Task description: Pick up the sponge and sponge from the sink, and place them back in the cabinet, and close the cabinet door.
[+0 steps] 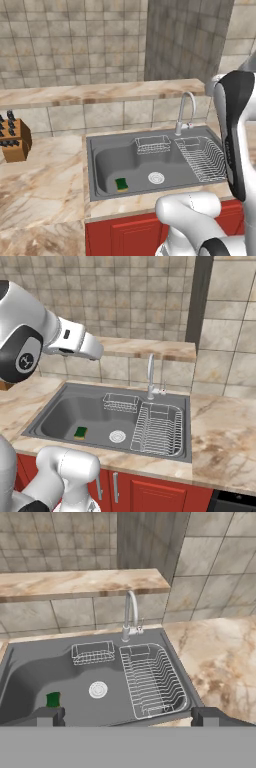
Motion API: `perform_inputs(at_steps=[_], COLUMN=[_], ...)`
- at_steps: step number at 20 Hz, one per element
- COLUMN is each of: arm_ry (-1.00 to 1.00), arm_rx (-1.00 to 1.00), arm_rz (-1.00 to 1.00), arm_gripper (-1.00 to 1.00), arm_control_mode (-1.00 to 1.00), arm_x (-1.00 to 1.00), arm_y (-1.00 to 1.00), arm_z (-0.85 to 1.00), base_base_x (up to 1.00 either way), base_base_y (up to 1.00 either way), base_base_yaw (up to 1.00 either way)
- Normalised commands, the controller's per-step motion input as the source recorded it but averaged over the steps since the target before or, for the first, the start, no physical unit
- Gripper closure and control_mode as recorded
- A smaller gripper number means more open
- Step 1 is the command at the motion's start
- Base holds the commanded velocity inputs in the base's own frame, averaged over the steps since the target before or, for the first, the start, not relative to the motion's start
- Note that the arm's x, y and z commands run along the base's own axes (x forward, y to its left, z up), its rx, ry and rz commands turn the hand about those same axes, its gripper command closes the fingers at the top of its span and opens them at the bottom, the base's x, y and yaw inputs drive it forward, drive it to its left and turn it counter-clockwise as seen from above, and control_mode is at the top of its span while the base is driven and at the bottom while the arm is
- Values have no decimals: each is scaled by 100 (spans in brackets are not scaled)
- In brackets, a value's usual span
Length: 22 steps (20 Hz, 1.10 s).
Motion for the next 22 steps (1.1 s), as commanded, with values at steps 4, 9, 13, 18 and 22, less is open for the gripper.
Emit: perform_inputs(at_steps=[4,9,13,18,22], arm_ry=[14,12,14,16,14], arm_rx=[0,0,3,6,6], arm_rz=[0,0,0,0,0], arm_gripper=[-100,-100,-100,-100,-100], arm_control_mode=[-100,-100,-100,-100,-100], arm_x=[22,15,10,15,2], arm_y=[35,31,28,17,1], arm_z=[0,-6,-1,0,-15], base_base_x=[0,0,0,0,0], base_base_y=[0,0,0,0,0], base_base_yaw=[0,0,0,0,0])
